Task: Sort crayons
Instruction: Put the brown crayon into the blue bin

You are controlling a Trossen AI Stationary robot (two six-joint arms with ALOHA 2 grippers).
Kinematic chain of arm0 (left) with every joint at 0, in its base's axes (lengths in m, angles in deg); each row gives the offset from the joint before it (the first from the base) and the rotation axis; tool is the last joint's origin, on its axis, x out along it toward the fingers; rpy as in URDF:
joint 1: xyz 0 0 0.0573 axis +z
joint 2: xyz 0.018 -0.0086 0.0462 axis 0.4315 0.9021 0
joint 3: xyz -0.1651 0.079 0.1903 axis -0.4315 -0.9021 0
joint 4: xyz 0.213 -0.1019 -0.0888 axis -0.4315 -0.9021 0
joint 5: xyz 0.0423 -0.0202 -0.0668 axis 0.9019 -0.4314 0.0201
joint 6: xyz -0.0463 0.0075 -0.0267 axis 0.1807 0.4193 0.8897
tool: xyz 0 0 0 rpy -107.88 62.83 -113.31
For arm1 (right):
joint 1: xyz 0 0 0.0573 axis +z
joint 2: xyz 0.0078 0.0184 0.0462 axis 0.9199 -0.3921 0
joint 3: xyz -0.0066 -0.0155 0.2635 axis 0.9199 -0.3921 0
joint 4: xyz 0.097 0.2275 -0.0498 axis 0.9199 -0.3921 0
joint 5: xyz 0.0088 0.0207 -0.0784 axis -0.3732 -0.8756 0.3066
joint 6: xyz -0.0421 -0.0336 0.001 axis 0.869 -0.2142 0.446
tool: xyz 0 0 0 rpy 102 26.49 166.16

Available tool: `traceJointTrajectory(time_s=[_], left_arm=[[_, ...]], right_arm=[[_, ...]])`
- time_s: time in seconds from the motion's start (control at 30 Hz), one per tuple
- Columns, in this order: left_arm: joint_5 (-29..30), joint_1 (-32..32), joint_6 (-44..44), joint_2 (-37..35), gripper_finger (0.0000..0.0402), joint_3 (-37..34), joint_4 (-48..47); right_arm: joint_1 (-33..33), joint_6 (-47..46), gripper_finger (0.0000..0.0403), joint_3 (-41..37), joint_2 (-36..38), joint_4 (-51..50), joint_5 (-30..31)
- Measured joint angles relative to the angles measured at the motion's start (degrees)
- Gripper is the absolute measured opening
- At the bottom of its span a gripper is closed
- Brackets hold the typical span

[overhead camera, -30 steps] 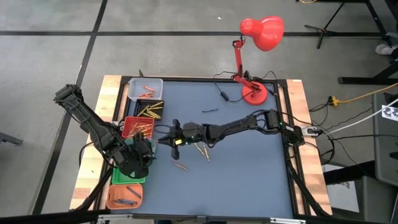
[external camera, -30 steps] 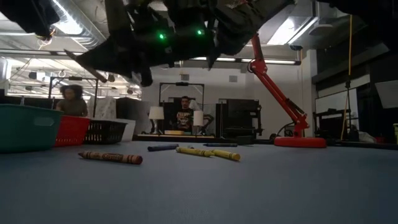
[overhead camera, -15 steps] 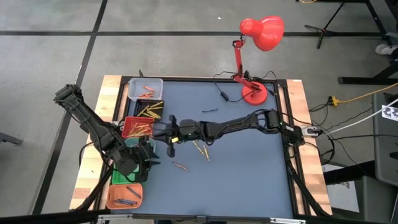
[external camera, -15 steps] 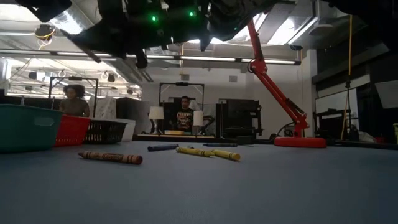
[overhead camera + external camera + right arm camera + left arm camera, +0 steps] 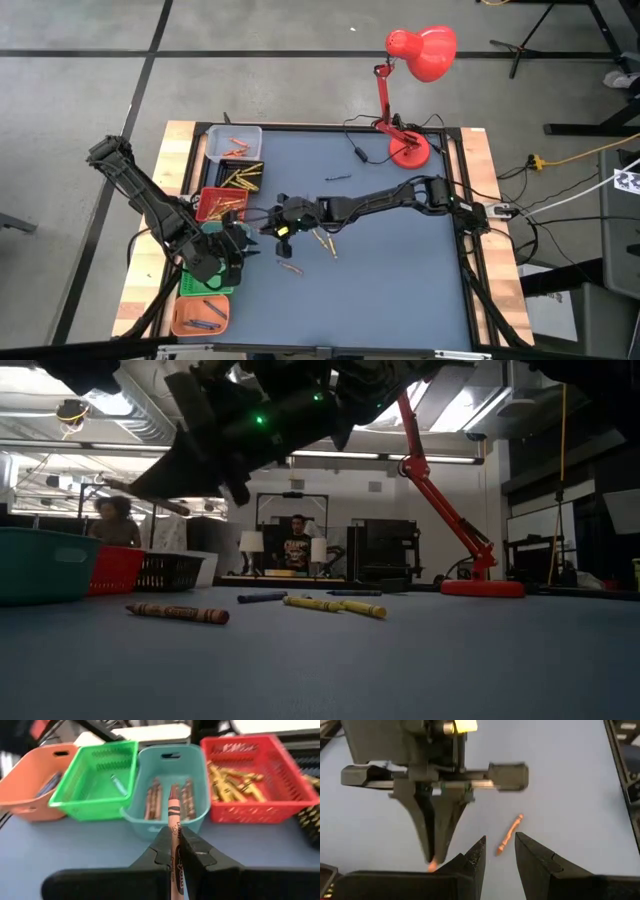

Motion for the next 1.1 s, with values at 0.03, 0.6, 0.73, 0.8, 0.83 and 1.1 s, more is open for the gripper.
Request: traceJointTrajectory(time_s=[0.03,0.6,0.73,0.8,0.83,1.1], left_arm=[[-0.35,0.0,0.0,0.0,0.0089,0.0,-0.53],[-6.64,3.31,12.22,0.11,0.0111,-0.02,-9.57],[-8.93,4.07,12.57,0.11,0.0113,-0.02,-9.4],[-9.12,4.31,12.57,0.11,0.0112,-0.02,-9.39],[-9.12,4.31,12.57,0.12,0.0112,-0.02,-9.37],[-9.9,4.31,12.57,0.11,0.0113,-0.02,-9.34]], right_arm=[[0.0,-0.02,0.0017,0.0,0.0,-0.74,-0.97],[0.0,-0.03,0.0017,-0.04,0.0,1.53,-12.97],[0.02,0.0,0.0017,-0.04,0.0,4.57,-13.31],[0.0,0.0,0.0017,-0.04,0.0,5.47,-13.31],[0.0,0.0,0.0017,-0.04,0.0,5.83,-13.29],[0.0,0.0,0.0017,-0.04,0.0,7.59,-13.29]])
